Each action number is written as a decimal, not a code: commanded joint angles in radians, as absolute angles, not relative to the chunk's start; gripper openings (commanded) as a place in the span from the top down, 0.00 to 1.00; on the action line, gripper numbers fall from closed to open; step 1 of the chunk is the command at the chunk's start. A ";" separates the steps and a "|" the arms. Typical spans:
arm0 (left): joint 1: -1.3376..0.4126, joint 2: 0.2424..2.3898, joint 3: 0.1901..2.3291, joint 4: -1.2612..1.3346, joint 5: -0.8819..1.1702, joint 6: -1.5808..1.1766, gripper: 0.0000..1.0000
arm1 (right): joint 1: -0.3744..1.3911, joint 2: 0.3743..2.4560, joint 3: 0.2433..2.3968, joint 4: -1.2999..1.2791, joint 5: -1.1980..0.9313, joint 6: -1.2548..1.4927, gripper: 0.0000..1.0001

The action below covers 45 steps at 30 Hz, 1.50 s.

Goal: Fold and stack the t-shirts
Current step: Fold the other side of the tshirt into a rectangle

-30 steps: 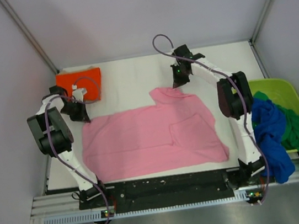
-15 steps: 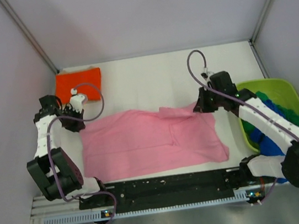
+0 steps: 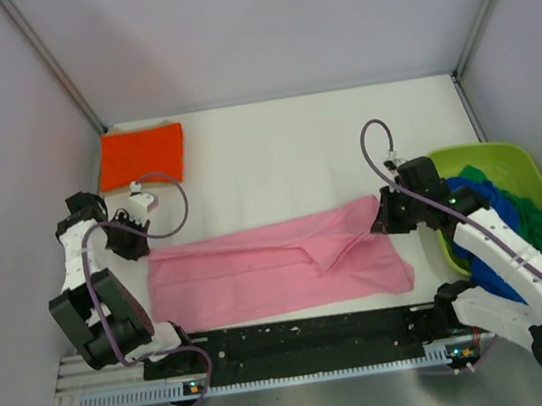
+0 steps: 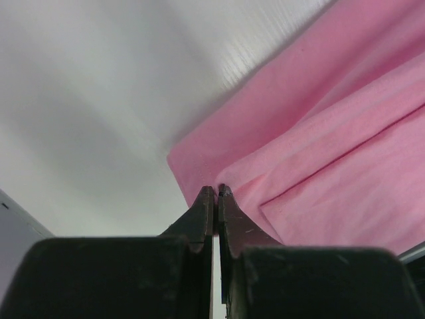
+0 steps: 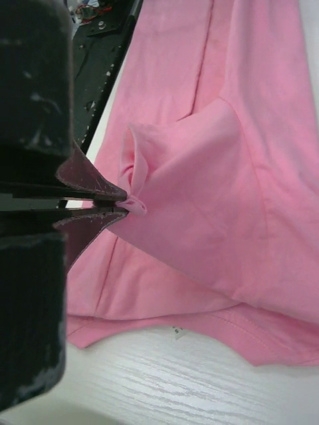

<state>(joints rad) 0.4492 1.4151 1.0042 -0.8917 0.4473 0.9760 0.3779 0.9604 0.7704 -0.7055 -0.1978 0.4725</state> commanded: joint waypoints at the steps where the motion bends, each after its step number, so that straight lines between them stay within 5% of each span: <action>1: 0.463 1.324 1.005 -0.936 0.453 1.063 1.00 | 0.383 0.920 0.813 -0.788 -0.163 0.469 1.00; 14: 0.468 1.354 0.851 -0.907 0.350 1.170 1.00 | 0.384 0.914 0.733 -0.859 -0.179 0.557 1.00; 18: 0.472 1.371 0.854 -0.945 0.305 1.209 0.59 | 0.383 0.928 0.707 -0.851 -0.189 0.584 1.00; 22: 0.520 1.341 0.914 -0.983 0.317 1.259 0.33 | 0.383 0.930 0.687 -0.838 -0.192 0.592 1.00; 27: 0.496 1.306 1.072 -1.139 0.431 1.290 0.27 | 0.383 0.934 0.687 -0.822 -0.186 0.594 1.00; 30: 0.352 1.203 1.118 -1.239 0.618 1.278 0.29 | 0.383 0.943 0.683 -0.807 -0.178 0.595 1.00; 35: -0.162 1.127 1.061 -1.076 0.823 1.047 0.25 | 0.382 0.957 0.629 -0.758 -0.173 0.617 1.00; 40: -0.741 1.279 1.089 -0.824 0.620 0.798 0.26 | 0.383 0.960 0.609 -0.741 -0.153 0.638 1.00; 45: -1.009 1.405 1.039 -0.579 0.571 0.782 0.26 | 0.382 0.956 0.577 -0.719 -0.149 0.658 1.00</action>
<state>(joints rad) -0.8684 1.3548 1.0710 -0.7990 0.6262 0.8600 0.3779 0.9623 0.5949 -0.7708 -0.1688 0.6304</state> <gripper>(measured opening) 0.741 0.014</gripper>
